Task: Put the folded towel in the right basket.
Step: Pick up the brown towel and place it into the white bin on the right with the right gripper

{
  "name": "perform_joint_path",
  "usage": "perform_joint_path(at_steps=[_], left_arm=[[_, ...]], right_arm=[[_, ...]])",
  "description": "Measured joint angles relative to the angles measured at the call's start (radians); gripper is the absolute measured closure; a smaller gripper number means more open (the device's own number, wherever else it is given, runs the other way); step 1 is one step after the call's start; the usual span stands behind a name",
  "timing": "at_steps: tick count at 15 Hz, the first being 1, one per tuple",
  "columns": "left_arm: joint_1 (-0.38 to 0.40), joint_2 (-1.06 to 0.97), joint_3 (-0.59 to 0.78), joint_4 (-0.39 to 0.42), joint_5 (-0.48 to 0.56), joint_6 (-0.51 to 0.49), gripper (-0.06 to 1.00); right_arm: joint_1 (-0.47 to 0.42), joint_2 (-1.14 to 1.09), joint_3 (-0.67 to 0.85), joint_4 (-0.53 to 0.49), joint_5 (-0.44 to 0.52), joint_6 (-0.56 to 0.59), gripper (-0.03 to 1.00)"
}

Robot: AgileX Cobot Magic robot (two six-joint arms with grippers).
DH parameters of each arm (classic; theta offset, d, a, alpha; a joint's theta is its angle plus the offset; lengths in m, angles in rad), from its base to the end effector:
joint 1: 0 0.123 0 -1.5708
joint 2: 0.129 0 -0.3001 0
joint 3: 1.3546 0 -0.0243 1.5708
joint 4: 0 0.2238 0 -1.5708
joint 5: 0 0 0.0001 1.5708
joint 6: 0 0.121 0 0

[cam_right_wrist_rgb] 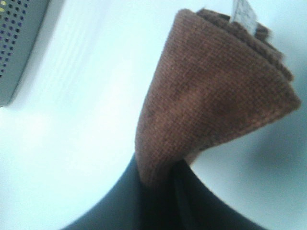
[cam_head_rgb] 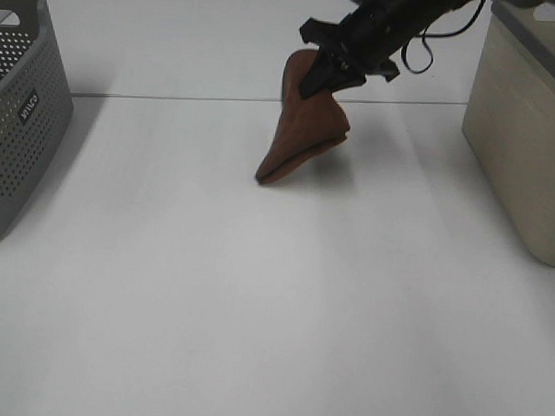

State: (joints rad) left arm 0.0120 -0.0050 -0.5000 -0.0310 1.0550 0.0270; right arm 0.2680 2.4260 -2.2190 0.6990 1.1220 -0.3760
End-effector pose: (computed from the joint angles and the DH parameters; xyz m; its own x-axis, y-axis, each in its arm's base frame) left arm -0.0174 -0.0035 0.2511 -0.4461 0.0063 -0.8950 0.0174 0.9998 -0.0016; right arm 0.4800 0.2046 0.1973 -0.8595 -0.2582 -0.4411 -0.4775 0.7136 0.5127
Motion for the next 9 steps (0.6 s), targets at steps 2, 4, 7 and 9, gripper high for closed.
perform_joint_path(at_steps=[2, 4, 7, 9], left_arm=[[0.000, 0.000, 0.000, 0.000, 0.000, 0.000, -0.03], [0.000, 0.000, 0.000, 0.000, 0.000, 0.000, -0.03], [0.000, 0.000, 0.000, 0.000, 0.000, 0.000, -0.03], [0.000, 0.000, 0.000, 0.000, 0.000, 0.000, -0.03]], right_arm=[[-0.009, -0.095, 0.000, -0.026, 0.034, -0.001, 0.87], [-0.044, -0.196, 0.000, -0.029, 0.081, -0.002, 0.87], [-0.158, -0.323, 0.000, -0.031, 0.095, -0.004, 0.87], [-0.308, -0.416, 0.000, -0.033, 0.096, -0.001, 0.87]])
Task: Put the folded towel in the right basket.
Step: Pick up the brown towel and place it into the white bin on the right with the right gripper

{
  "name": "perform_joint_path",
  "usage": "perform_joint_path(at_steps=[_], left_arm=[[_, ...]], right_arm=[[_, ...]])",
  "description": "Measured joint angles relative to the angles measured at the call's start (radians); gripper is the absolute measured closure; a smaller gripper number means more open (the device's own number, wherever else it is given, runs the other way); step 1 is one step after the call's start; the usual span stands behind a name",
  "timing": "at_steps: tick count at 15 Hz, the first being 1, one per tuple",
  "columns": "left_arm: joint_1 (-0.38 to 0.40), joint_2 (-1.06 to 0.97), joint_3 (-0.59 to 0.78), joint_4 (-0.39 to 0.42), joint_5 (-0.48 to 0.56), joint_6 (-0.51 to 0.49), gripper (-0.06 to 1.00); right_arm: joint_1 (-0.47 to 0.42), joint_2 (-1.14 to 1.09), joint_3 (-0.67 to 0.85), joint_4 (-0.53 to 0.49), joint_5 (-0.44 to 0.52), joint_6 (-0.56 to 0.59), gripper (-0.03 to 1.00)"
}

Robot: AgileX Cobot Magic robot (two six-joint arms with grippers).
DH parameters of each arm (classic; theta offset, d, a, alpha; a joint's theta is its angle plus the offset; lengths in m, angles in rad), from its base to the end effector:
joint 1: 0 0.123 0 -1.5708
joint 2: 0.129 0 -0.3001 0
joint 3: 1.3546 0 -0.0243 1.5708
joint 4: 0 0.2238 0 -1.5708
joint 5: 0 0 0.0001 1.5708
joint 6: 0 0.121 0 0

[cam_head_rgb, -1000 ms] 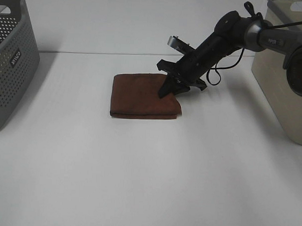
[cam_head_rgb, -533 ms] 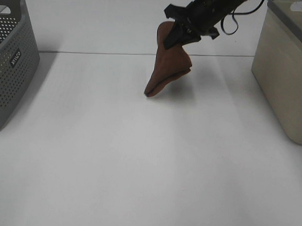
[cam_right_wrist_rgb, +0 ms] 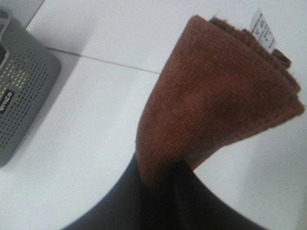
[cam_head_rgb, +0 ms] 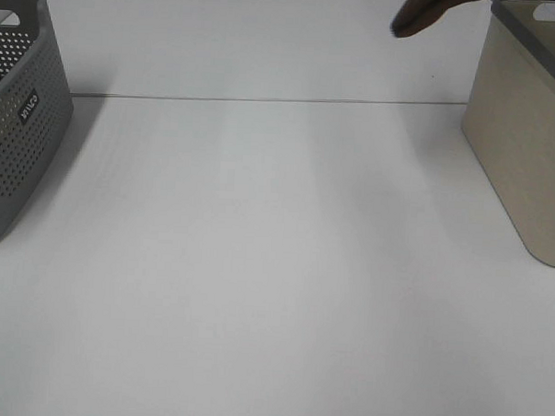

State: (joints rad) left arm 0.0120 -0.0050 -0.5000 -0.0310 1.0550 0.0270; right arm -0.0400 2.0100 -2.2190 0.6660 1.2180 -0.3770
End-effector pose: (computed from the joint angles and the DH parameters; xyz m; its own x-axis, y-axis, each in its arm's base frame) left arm -0.0174 -0.0035 0.2511 -0.4461 0.0063 -0.8950 0.0174 0.9998 -0.0016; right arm 0.4369 0.0527 0.3913 -0.6975 -0.0631 -0.7138 -0.4361 0.8278 0.3529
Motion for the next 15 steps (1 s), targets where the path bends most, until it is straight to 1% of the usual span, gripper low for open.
perform_joint_path(at_steps=[3, 4, 8, 9, 12, 15], left_arm=[[0.000, 0.000, 0.000, 0.000, 0.000, 0.000, -0.03], [0.000, 0.000, 0.000, 0.000, 0.000, 0.000, -0.03], [0.000, 0.000, 0.000, 0.000, 0.000, 0.000, -0.03], [0.000, 0.000, 0.000, 0.000, 0.000, 0.000, -0.03], [0.000, 0.000, 0.000, 0.000, 0.000, 0.000, -0.03], [0.000, 0.000, 0.000, 0.000, 0.000, 0.000, -0.03]], right_arm=[[-0.156, -0.031, 0.000, -0.003, 0.000, 0.013, 0.87], [-0.174, -0.031, 0.000, -0.004, 0.000, 0.014, 0.87], [-0.306, 0.019, 0.000, -0.003, 0.002, 0.017, 0.87], [-0.324, 0.043, 0.000, -0.012, 0.002, 0.019, 0.87], [-0.328, 0.105, 0.005, -0.151, 0.002, 0.045, 0.87], [-0.322, 0.139, 0.011, -0.264, 0.002, 0.058, 0.87]])
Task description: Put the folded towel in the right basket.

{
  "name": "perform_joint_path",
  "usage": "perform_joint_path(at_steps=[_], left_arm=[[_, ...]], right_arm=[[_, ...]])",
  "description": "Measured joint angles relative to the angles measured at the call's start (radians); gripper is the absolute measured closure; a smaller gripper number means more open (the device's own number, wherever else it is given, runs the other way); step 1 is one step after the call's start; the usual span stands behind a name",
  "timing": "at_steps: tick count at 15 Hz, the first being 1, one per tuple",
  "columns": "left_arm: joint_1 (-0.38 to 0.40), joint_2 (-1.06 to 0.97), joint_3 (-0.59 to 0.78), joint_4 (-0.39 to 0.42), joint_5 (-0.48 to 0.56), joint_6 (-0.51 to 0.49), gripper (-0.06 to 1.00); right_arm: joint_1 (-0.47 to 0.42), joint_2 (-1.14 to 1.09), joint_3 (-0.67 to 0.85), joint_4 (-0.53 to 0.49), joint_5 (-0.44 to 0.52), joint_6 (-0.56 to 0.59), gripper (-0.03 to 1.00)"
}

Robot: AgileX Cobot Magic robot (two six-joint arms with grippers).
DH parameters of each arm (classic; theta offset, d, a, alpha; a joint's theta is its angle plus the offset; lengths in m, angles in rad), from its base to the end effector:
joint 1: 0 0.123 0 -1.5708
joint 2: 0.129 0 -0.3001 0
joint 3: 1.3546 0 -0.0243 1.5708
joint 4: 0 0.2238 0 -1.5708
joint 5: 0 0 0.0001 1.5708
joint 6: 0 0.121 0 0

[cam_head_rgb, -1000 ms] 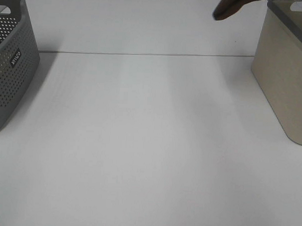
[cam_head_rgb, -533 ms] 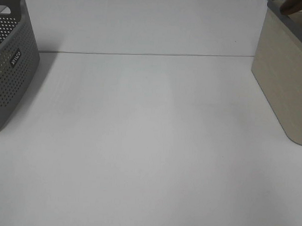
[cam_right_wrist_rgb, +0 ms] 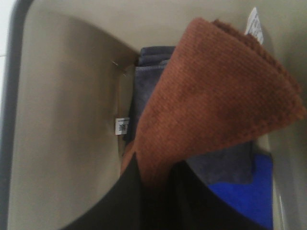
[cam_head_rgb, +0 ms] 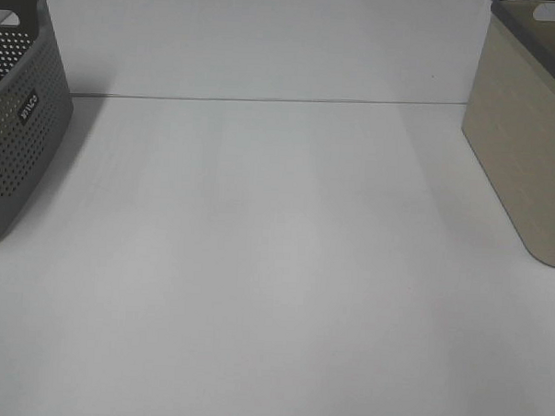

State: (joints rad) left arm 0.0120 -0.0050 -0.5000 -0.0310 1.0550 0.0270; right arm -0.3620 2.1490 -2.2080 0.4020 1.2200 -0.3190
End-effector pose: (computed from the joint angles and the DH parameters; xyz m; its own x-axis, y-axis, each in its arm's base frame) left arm -0.0174 -0.0035 0.2511 -0.4461 0.0063 -0.8950 0.0174 0.9998 -0.0016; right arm 0.4545 -0.1246 0.3103 -0.8244 0.1401 -0.5484 0.0148 0.9739 0.2265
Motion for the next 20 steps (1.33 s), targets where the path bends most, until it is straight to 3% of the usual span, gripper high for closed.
perform_joint_path(at_steps=[2, 4, 7, 9, 12, 14, 18, 20], left_arm=[[0.000, 0.000, 0.000, 0.000, 0.000, 0.000, -0.03], [0.000, 0.000, 0.000, 0.000, 0.000, 0.000, -0.03], [0.000, 0.000, 0.000, 0.000, 0.000, 0.000, -0.03], [0.000, 0.000, 0.000, 0.000, 0.000, 0.000, -0.03], [0.000, 0.000, 0.000, 0.000, 0.000, 0.000, -0.03], [0.000, 0.000, 0.000, 0.000, 0.000, 0.000, -0.03], [0.000, 0.000, 0.000, 0.000, 0.000, 0.000, -0.03], [0.000, 0.000, 0.000, 0.000, 0.000, 0.000, -0.03]], right_arm=[[0.004, 0.011, 0.000, -0.004, 0.000, 0.003, 0.87], [0.004, 0.020, 0.000, 0.006, 0.000, 0.005, 0.79], [0.004, 0.028, 0.000, 0.006, 0.000, 0.025, 0.38], [0.004, 0.027, 0.000, 0.017, 0.000, 0.031, 0.27], [0.016, 0.007, 0.000, 0.058, 0.000, 0.039, 0.25], [0.073, -0.034, 0.000, 0.042, 0.000, 0.059, 0.25], [0.274, -0.157, 0.034, -0.157, 0.000, 0.164, 0.25], [0.306, -0.248, 0.141, -0.175, 0.000, 0.173, 0.25]])
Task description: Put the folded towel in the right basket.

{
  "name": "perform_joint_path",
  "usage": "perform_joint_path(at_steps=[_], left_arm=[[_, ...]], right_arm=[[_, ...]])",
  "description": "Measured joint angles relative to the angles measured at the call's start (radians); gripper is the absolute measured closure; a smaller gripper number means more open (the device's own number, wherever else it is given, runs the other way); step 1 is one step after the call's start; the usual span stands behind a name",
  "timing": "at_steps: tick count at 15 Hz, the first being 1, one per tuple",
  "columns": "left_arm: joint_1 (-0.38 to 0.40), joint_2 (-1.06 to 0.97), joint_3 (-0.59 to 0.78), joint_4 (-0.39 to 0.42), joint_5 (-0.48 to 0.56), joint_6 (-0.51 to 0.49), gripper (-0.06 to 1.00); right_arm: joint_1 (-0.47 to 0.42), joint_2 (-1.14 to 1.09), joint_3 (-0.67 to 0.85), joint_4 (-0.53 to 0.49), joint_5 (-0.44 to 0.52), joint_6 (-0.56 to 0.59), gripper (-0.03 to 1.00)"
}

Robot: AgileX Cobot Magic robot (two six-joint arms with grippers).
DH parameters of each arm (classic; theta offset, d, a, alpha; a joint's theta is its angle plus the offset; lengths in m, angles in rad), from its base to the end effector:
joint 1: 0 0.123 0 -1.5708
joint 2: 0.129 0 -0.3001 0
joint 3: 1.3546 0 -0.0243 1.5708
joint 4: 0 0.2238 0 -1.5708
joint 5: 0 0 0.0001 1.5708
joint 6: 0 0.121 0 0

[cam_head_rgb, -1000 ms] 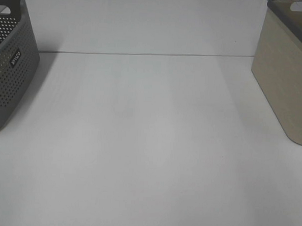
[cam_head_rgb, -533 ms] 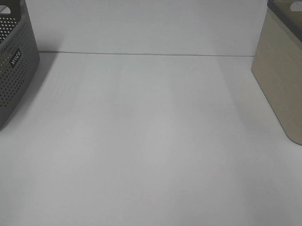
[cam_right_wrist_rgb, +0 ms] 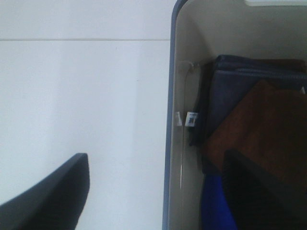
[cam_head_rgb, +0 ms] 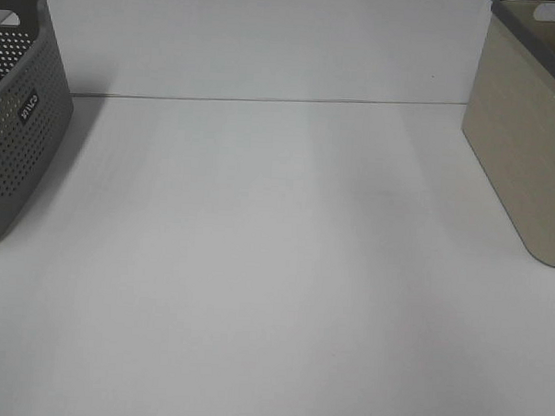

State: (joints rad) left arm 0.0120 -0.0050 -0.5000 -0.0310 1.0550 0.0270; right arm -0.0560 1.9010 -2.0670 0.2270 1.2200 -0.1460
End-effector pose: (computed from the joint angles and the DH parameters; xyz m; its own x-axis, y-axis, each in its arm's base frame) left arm -0.0174 -0.0035 0.2511 -0.4461 0.0063 -0.8950 0.0174 0.9998 -0.0016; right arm 0.4123 0.0025 0.3748 -0.8107 -0.0199 -0.5851 -0.1210 0.9835 0.1342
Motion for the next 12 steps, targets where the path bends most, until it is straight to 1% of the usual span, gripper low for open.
perform_joint_path(at_steps=[2, 4, 5, 9, 12], left_arm=[[0.000, 0.000, 0.000, 0.000, 0.000, 0.000, -0.03], [0.000, 0.000, 0.000, 0.000, 0.000, 0.000, -0.03], [0.000, 0.000, 0.000, 0.000, 0.000, 0.000, -0.03], [0.000, 0.000, 0.000, 0.000, 0.000, 0.000, -0.03], [0.000, 0.000, 0.000, 0.000, 0.000, 0.000, -0.03]], right_arm=[[0.000, -0.118, 0.156, -0.015, -0.001, 0.015, 0.25], [0.000, -0.257, 0.360, -0.049, -0.002, 0.016, 0.25], [0.000, -0.295, 0.415, -0.052, -0.002, 0.016, 0.25], [0.000, -0.566, 0.841, -0.052, -0.003, 0.017, 0.25], [0.000, -0.772, 1.130, -0.052, -0.003, 0.023, 0.25]])
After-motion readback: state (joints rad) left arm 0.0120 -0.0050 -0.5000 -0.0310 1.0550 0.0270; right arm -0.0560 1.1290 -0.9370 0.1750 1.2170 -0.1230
